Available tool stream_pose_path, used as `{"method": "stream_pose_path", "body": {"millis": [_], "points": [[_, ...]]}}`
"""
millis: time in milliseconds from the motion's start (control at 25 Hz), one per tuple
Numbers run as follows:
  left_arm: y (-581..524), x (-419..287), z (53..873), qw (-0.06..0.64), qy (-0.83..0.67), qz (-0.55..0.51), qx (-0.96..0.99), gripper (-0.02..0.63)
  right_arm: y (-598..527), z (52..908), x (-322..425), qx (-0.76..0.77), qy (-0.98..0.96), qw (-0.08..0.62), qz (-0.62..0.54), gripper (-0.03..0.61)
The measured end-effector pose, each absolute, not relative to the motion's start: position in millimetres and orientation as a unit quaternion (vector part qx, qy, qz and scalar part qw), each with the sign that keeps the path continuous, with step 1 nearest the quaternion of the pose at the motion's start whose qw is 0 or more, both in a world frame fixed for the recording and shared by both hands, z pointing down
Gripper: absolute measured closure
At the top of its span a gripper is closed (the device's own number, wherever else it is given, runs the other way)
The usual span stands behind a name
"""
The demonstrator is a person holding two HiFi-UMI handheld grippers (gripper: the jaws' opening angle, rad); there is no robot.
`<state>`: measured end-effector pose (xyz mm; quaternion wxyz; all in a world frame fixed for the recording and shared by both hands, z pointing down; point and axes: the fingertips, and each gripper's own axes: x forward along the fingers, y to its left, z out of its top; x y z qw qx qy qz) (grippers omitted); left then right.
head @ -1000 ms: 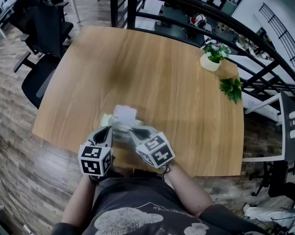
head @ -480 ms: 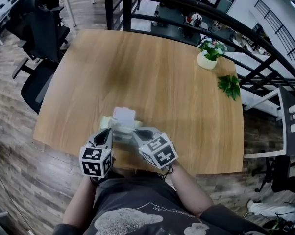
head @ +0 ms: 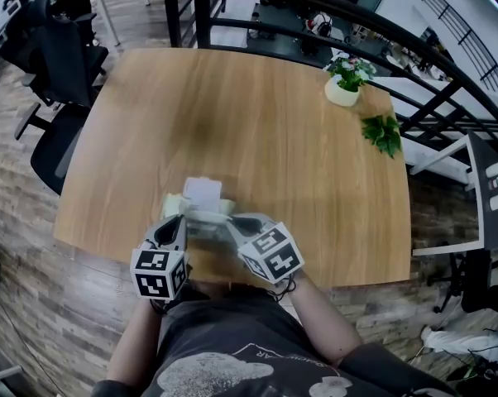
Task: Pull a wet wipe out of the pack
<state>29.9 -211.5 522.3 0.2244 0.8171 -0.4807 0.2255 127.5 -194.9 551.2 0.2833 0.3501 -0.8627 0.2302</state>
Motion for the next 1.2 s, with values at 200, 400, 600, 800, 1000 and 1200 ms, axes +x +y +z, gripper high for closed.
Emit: {"method": "stream_pose_path", "body": {"millis": [200,400,600,800,1000,1200], "points": [[-211,34,523,0.226,-0.482,0.223,0.817,0.600,-193,552,138,0.357,-0.860,0.280,0.233,0.548],[-211,33,522,0.224,-0.488,0.222,0.814,0.600,-190,552,145,0.355,-0.861,0.280,0.232,0.548],[-209,30,522,0.222,-0.496,0.223,0.809,0.600,-185,554,157,0.363,-0.856,0.286,0.233,0.548],[-208,33,522,0.222,-0.498,0.223,0.808,0.600,-183,555,167,0.374,-0.850,0.286,0.238,0.548],[-205,34,521,0.221,-0.500,0.223,0.807,0.600,-180,552,175,0.382,-0.848,0.275,0.241,0.548],[-200,37,520,0.222,-0.501,0.217,0.808,0.598,-177,545,188,0.392,-0.848,0.261,0.242,0.548]]}}
